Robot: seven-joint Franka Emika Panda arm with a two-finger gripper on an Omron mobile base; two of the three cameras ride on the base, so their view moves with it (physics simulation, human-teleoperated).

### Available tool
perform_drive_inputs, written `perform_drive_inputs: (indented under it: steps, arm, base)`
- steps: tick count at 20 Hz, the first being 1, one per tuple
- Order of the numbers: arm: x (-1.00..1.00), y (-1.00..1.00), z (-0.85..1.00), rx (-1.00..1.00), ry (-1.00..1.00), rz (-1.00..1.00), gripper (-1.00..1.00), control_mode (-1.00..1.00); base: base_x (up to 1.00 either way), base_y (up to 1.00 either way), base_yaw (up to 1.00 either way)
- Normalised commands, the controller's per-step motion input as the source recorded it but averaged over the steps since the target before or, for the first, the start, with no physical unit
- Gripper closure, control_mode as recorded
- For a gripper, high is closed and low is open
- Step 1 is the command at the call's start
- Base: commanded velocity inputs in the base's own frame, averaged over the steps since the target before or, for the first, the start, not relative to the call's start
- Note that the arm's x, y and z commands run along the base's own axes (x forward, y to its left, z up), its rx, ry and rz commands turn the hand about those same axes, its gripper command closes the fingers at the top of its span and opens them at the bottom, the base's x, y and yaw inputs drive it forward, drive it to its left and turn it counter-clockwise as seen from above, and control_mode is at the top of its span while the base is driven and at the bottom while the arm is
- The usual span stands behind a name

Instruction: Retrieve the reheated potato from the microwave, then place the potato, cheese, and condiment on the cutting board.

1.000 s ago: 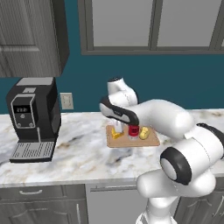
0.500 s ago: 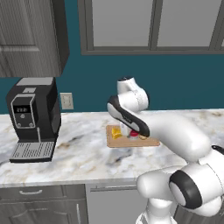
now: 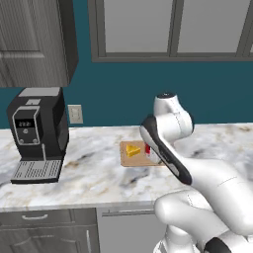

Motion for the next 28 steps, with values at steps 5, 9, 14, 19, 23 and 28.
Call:
perform_drive_inputs:
  steps: [5, 9, 14, 19, 23, 28]
  arm:
    - [-0.53, -0.12, 0.28, 0.03, -0.05, -0.17, -1.0, -1.0]
    - [-0.47, -0.06, 0.31, 0.03, -0.01, -0.2, -1.0, -1.0]
    - [-0.51, -0.01, 0.19, 0.01, 0.0, -0.17, -1.0, -1.0]
    - [-0.51, 0.0, 0.14, 0.01, -0.06, -0.1, -1.0, -1.0]
    - [-0.49, 0.0, 0.09, 0.0, -0.19, -0.06, -1.0, -1.0]
    - [-0.32, -0.08, 0.05, 0.0, -0.19, -0.05, -1.0, -1.0]
  base:
    - [0.0, 0.0, 0.0]
    - [0.0, 0.0, 0.0]
    - [0.0, 0.0, 0.0]
    - [0.0, 0.0, 0.0]
    - [0.0, 0.0, 0.0]
    - [0.0, 0.0, 0.0]
